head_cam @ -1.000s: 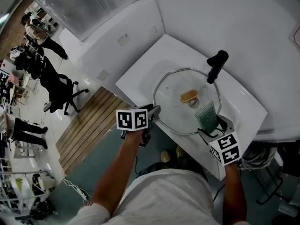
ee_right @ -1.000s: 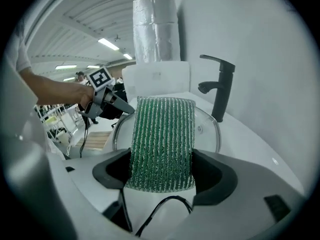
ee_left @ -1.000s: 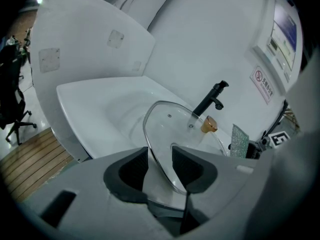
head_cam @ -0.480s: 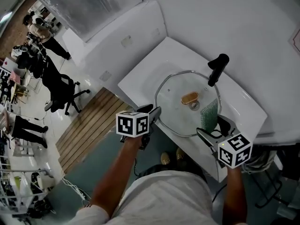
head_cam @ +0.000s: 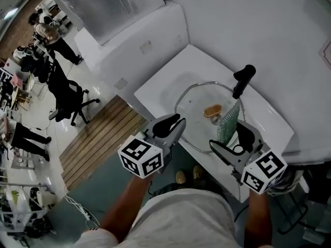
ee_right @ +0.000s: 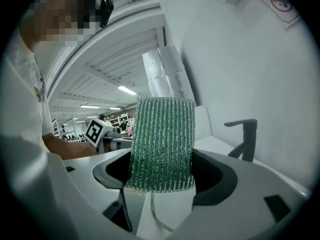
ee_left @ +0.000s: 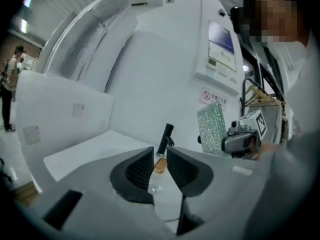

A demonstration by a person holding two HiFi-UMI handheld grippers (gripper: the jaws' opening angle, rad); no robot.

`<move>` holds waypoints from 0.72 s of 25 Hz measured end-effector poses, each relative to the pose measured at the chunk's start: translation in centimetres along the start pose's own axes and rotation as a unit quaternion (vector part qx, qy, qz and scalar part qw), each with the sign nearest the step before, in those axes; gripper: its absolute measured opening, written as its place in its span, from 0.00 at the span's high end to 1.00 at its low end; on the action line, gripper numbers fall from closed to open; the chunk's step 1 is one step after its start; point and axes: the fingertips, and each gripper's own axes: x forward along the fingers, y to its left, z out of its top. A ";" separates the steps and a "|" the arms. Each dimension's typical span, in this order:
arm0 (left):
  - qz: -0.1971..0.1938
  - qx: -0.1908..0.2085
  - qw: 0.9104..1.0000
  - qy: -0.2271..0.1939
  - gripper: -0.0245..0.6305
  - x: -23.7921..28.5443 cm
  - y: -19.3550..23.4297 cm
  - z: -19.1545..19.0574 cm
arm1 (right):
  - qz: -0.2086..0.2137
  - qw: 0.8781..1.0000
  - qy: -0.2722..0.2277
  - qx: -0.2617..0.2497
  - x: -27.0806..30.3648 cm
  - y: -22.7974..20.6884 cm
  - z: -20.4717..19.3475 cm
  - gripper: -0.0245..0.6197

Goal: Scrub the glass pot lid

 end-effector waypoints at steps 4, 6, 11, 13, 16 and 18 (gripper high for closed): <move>-0.027 0.048 0.997 -0.053 0.87 -1.3 -2.7 2.7 | 0.010 0.999 -0.041 -0.009 0.1 1.3 2.4 0.42; -0.038 0.060 0.994 -0.078 0.89 -1.9 -3.7 3.9 | 0.013 0.998 -0.054 -0.013 0.2 1.9 3.1 0.42; -0.053 0.086 0.987 -0.124 0.92 -3.2 -5.7 6.5 | 0.021 0.996 -0.083 -0.026 0.1 3.2 4.9 0.42; -0.057 0.096 0.984 -0.138 0.93 -3.6 -6.3 7.2 | 0.025 0.994 -0.101 -0.034 -0.1 3.8 5.8 0.42; -0.059 0.107 0.981 -0.149 0.94 -4.1 -6.9 7.7 | 0.026 0.990 -0.128 -0.049 -0.5 4.4 7.1 0.42; -0.057 0.115 0.980 -0.150 0.94 -4.5 -7.3 7.9 | 0.024 0.988 -0.140 -0.058 -0.7 4.7 7.7 0.42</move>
